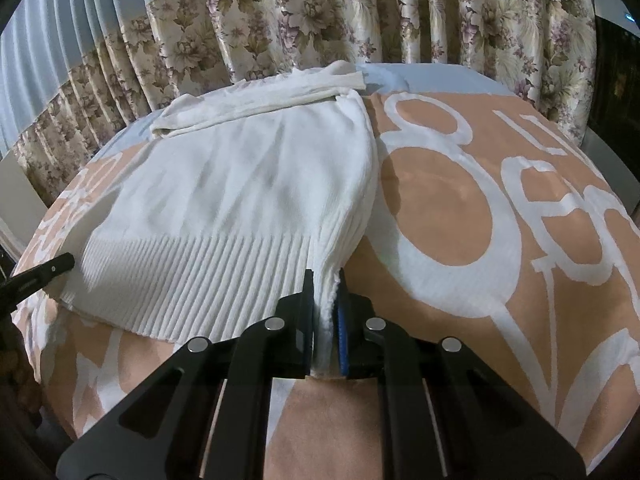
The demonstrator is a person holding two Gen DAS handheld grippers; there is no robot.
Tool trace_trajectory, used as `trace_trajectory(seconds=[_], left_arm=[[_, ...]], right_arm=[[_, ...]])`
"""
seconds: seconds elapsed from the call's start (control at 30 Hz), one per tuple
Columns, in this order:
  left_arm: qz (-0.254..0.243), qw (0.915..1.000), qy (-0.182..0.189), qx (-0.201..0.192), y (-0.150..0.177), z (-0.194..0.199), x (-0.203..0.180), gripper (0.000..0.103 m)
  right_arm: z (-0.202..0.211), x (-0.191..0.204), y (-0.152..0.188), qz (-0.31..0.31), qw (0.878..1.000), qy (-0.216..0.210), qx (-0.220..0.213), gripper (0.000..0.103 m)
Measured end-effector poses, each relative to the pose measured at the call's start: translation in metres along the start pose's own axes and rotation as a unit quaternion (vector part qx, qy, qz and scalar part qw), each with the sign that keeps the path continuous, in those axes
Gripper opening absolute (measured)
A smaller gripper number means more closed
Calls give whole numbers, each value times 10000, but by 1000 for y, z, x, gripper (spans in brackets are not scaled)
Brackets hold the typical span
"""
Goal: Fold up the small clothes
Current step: 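Grasp the ribbed hem of the sweater with the left gripper, then fold the held hem up toward the collar and open the left gripper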
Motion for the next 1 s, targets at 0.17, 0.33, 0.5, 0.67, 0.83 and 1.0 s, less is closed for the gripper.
trace_trajectory(seconds=[0.17, 0.33, 0.5, 0.67, 0.83, 1.0], left_arm=[[7, 9999, 47, -104, -1, 11, 1, 6], [-13, 10000, -11, -89, 2, 20, 6, 6], [-21, 10000, -18, -83, 5, 29, 8, 6], [-98, 9999, 5, -100, 14, 42, 7, 6], [-51, 9999, 10, -93, 23, 53, 8, 6], [-69, 9998, -17, -199, 27, 68, 5, 6]], right_arm=[[9, 4, 0, 111, 9999, -24, -55, 8], [27, 8, -1, 169, 9996, -97, -208, 8], [43, 13, -1, 188, 9992, -191, -310, 8], [55, 14, 7, 92, 9990, -287, -334, 8], [68, 17, 15, 54, 9989, -318, -355, 8], [83, 22, 18, 104, 9986, -262, -441, 8]])
Point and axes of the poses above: each gripper's, at about its wrist camera, not at the fingertips, and z roughly against the way its jaws point, x to its left, y to its underside, the point moved 5 cm from there along -z, roughly the way its jaws point, and after that the axes turned 13 degrees about x, right-handed, at the moved point
